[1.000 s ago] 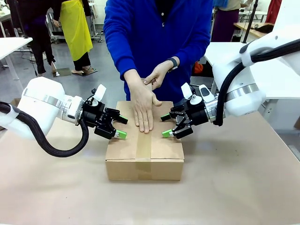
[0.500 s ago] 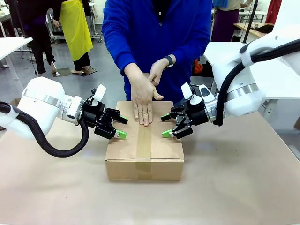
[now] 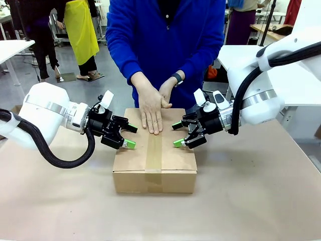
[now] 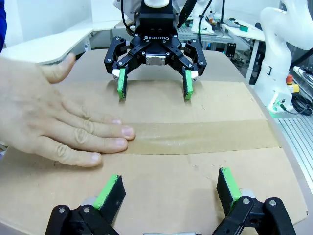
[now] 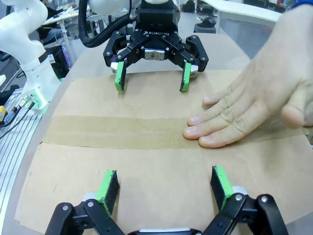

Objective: Pack the gift set into the box.
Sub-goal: Press and hold the closed box until the human finishes sealing it.

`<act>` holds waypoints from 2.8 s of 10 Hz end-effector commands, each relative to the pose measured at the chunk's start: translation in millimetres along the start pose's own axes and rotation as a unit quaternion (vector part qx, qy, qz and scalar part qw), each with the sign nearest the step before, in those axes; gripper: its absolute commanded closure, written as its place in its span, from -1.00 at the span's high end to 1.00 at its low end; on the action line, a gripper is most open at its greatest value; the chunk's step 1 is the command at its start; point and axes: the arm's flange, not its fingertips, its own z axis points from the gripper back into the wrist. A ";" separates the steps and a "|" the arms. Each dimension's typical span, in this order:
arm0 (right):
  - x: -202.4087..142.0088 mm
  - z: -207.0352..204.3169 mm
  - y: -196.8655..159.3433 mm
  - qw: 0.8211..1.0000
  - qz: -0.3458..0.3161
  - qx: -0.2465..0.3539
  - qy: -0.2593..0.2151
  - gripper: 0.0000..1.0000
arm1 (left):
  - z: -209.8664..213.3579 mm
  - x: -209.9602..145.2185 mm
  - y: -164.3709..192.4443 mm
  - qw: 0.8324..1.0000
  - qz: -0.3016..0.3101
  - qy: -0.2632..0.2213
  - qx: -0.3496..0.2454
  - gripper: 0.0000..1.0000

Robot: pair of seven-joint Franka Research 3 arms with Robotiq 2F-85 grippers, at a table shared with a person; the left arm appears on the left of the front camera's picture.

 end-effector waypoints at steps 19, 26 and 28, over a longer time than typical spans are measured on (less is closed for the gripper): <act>16.6 162.1 62.5 0.993 -0.011 -0.024 -0.113 1.00 | 147.8 58.9 -84.8 0.992 -0.061 -0.102 0.048 1.00; -24.9 242.3 85.3 0.975 -0.034 -0.121 -0.182 1.00 | 213.7 27.1 -114.2 0.983 -0.033 -0.126 0.130 1.00; -24.9 242.3 85.3 0.975 -0.034 -0.121 -0.182 1.00 | 213.7 27.1 -114.2 0.983 -0.033 -0.126 0.130 1.00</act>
